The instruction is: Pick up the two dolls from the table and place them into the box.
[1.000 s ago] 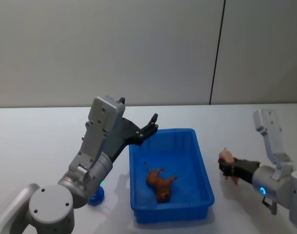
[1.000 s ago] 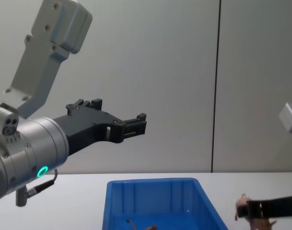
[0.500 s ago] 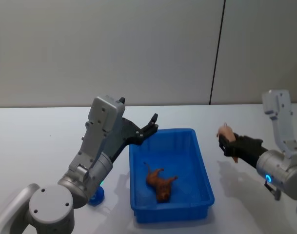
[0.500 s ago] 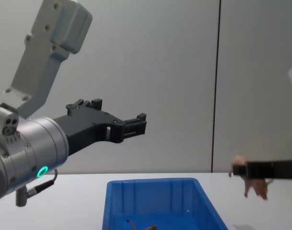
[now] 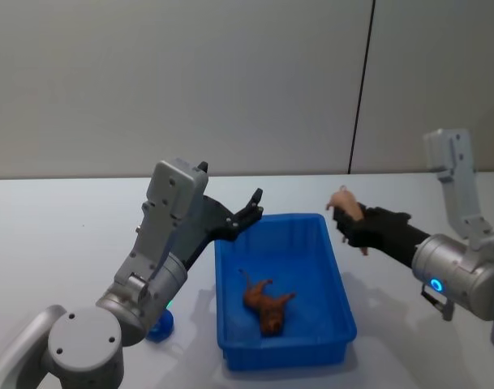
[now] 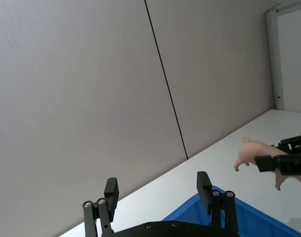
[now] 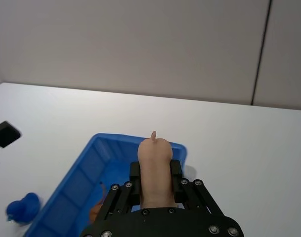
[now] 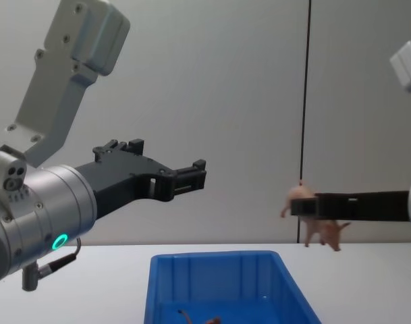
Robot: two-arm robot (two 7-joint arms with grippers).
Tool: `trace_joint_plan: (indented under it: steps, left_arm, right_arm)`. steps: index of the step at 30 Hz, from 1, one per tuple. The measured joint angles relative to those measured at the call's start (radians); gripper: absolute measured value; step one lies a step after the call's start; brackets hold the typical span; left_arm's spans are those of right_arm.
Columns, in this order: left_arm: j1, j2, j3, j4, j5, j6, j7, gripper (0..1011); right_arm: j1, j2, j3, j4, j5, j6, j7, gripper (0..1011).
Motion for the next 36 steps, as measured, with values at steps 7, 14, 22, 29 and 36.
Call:
trace_joint_plan:
  steps: [7, 14, 22, 29, 36]
  left_arm:
    - [0.0, 0.0, 0.0, 0.0, 0.0, 0.0, 0.0, 1003]
    - [0.0, 0.0, 0.0, 0.0, 0.0, 0.0, 0.0, 1003]
    - [0.0, 0.0, 0.0, 0.0, 0.0, 0.0, 0.0, 1003]
    - [0.0, 0.0, 0.0, 0.0, 0.0, 0.0, 0.0, 1003]
    - [0.0, 0.0, 0.0, 0.0, 0.0, 0.0, 0.0, 1003]
  right_arm:
    - [0.017, -0.013, -0.013, 0.019, 0.026, 0.054, 0.057, 340]
    - [0.039, -0.031, -0.027, 0.064, 0.043, 0.111, 0.085, 340]
    - [0.069, -0.058, -0.045, 0.138, 0.055, 0.173, 0.101, 460]
    - [0.096, -0.079, -0.06, 0.202, 0.057, 0.21, 0.112, 689]
    - [0.107, -0.088, -0.067, 0.228, 0.058, 0.225, 0.118, 891]
